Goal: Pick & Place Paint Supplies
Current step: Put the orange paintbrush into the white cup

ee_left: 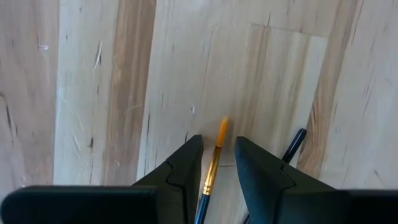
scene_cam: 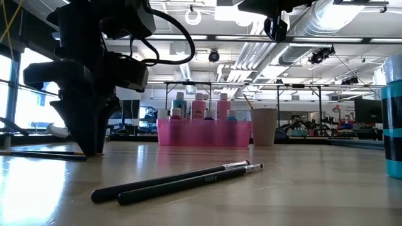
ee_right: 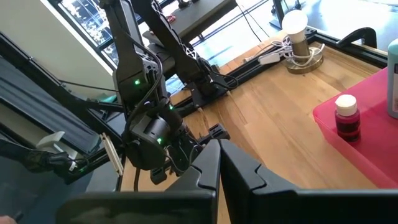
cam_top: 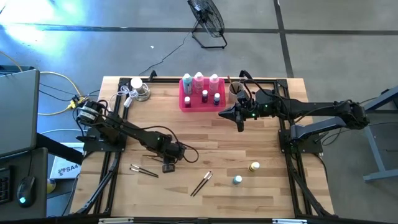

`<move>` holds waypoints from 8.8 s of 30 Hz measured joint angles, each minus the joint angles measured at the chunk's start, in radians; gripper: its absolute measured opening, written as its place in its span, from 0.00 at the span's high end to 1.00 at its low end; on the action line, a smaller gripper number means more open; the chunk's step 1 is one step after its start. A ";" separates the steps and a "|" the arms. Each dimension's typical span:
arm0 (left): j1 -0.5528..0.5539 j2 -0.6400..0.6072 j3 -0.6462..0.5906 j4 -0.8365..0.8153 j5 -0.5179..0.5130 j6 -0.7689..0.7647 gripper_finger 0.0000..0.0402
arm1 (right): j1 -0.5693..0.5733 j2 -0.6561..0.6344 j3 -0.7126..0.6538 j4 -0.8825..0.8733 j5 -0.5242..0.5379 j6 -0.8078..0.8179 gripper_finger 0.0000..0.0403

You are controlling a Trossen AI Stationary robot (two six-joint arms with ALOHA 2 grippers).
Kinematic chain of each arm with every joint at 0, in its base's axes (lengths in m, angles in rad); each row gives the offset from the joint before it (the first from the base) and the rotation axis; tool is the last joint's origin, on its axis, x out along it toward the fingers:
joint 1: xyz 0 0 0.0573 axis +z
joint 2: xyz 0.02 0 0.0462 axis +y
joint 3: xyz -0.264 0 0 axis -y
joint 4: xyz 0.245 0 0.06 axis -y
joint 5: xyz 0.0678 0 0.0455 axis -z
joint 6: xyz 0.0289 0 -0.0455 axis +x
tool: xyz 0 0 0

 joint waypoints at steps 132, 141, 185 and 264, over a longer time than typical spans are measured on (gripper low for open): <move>0.393 -0.207 0.745 0.361 0.070 0.295 1.00 | 0.000 0.071 0.000 0.559 0.117 -0.373 0.54; 0.393 -0.172 0.745 0.383 0.076 0.292 1.00 | 0.000 0.071 0.000 0.536 0.082 -0.370 0.54; 0.394 -0.152 0.745 0.377 0.055 0.332 1.00 | 0.000 0.071 0.000 0.544 0.067 -0.318 0.98; 0.393 -1.036 -0.219 0.659 -0.216 0.295 0.56 | -0.522 0.039 -0.335 0.459 0.402 -0.293 0.99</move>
